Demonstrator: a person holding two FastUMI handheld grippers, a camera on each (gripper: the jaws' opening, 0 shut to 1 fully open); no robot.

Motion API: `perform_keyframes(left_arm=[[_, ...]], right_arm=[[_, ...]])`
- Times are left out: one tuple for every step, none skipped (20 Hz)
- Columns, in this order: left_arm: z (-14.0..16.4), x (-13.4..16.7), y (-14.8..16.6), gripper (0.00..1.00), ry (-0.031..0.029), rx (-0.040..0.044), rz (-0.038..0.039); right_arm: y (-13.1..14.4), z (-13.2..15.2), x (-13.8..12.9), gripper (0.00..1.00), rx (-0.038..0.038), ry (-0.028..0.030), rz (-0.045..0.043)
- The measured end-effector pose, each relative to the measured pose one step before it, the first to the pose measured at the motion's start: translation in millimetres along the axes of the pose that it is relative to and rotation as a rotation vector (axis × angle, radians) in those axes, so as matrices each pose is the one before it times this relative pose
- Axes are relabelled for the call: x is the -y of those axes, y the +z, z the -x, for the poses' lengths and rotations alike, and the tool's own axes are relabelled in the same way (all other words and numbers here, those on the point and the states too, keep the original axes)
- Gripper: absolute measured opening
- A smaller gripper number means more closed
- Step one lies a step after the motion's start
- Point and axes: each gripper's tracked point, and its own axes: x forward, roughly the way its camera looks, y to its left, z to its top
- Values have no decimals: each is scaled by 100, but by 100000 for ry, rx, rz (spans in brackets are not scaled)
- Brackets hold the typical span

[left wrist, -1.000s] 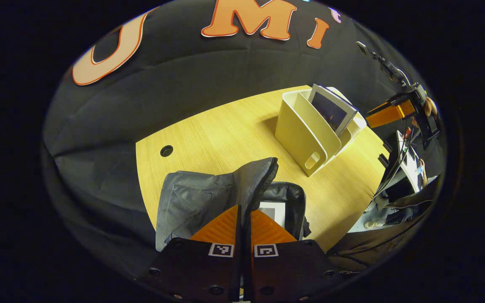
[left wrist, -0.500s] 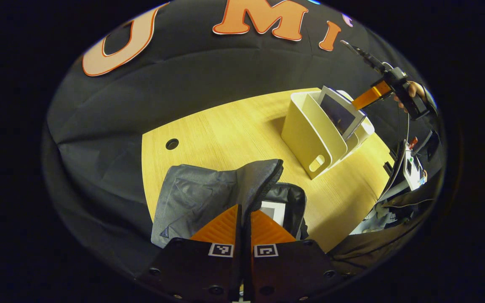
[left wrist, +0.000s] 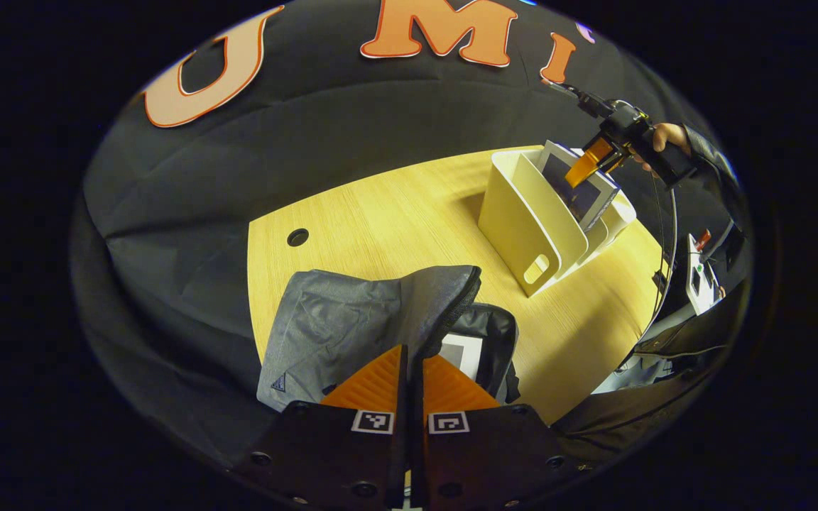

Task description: Open the schoolbag, grab two books from the bookshelf and put them into the schoolbag.

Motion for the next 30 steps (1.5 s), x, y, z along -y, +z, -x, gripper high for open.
perform_keyframes(left_arm=[[37,127,-140,4,108,-96,-66],[111,7,-168,4,19,3,-94],[158,-52,-219,4,-13,-164,-145],[23,70,-205,4,-29,-149,-328],[-29,53,-145,4,-34,-186,-153],[21,66,-136,4,-185,-51,-238],[8,67,-170,4,-76,7,-211],[106,67,4,4,-195,40,-194],[-7,-50,35,4,-148,125,-4],[59,-105,-98,4,-259,36,32],[35,-108,-67,4,53,155,170],[175,-57,-248,4,-340,15,0],[56,-24,-68,4,-607,86,-302],[-35,183,-110,4,-836,-31,-493],[-83,1,61,4,-914,57,-686],[-26,-14,-88,4,-709,-37,-932],[-74,-41,7,4,-686,6,-1157],[-95,-50,99,4,-933,60,-1273],[-119,-121,97,4,-933,-110,-1359],[-147,-136,47,4,-612,-218,-1267],[-219,-76,162,4,-814,-178,-1447],[-84,-65,1,4,-778,-80,-1254],[-148,-79,24,4,-1044,-36,-1198],[42,-56,-56,4,-919,164,-1091],[-114,20,-9,4,-1117,-121,-1009],[-217,-95,-14,4,-984,148,-1148],[-110,-48,-91,4,-978,-129,-957],[36,-89,-75,4,-1213,157,-894],[-75,33,-62,4,-1231,-61,-671],[-53,-8,-152,4,-1057,103,-811]], right_arm=[[-39,-194,18,80,-674,-1143,446],[38,-367,-43,77,-337,-1185,500],[3,-184,55,72,-334,-1142,357],[-36,-79,57,77,-176,-1231,-306],[-61,-54,68,61,-217,-898,-553],[-18,43,64,48,-431,-932,-886],[-148,12,85,43,-633,-767,-709],[-194,120,135,41,-770,-966,-422],[-78,218,223,39,-157,-1348,-965],[-143,269,35,46,102,-603,-425],[-97,419,-28,38,884,108,-698],[-128,785,-108,37,876,501,-832],[-106,783,-160,37,788,657,-962],[-429,851,24,37,796,343,-756],[-402,714,92,37,1064,43,-541],[-304,797,55,37,957,74,-150],[-464,901,-30,37,1110,-50,-671],[-329,970,35,37,1158,-113,-358],[-398,940,61,37,1384,-265,-852],[-547,903,10,37,1269,82,-714],[-441,880,-59,37,1240,-2,-1312],[-438,711,-2,37,1023,-125,-998],[-500,745,26,37,800,-373,-1046],[-610,662,105,37,531,-580,-1038],[-531,656,228,37,627,-666,-1467],[-402,576,33,37,851,-470,-1412],[-552,507,131,37,861,-151,-2093],[-707,368,-178,37,637,310,-1970],[-809,351,6,37,335,395,-2099],[-1059,286,-7,37,-3,317,-1795]])
